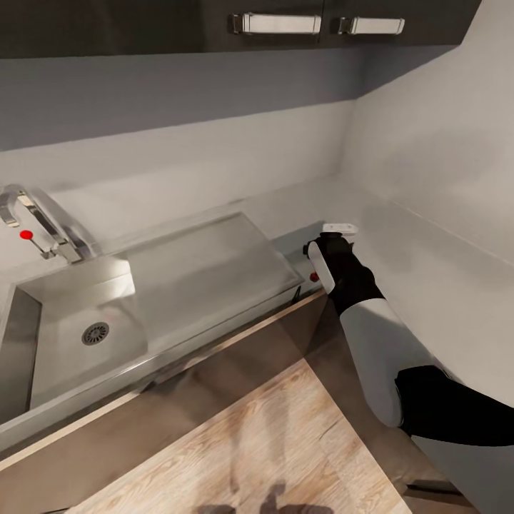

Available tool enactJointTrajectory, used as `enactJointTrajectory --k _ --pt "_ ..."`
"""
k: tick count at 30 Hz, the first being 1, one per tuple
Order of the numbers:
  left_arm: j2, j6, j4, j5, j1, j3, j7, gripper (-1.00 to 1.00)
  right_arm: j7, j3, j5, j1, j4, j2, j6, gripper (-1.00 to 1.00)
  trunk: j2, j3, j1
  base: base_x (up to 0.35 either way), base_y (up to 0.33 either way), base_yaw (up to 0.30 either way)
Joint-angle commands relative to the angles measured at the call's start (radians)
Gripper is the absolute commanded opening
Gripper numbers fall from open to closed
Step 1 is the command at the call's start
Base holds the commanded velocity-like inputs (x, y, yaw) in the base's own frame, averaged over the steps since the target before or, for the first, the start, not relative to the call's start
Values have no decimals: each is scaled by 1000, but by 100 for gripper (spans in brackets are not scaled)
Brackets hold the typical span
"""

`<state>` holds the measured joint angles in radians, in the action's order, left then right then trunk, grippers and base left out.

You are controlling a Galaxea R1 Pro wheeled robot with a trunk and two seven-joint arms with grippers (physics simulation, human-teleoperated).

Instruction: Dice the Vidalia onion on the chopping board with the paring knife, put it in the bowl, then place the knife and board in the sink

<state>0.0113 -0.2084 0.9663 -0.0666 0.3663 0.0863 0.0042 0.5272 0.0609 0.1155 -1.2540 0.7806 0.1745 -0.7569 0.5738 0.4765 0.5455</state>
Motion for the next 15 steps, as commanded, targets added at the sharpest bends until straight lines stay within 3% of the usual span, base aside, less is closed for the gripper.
enactJointTrajectory --k 1,15 --pt "1 -2 1 -7 0 3 0 100 10 2 10 -1 0 0 -2 100 1 2 0 2 0 0" --pt "1 -3 -2 -7 0 3 0 100 10 2 10 -1 0 0 -2 100 1 16 0 0 -1 0"
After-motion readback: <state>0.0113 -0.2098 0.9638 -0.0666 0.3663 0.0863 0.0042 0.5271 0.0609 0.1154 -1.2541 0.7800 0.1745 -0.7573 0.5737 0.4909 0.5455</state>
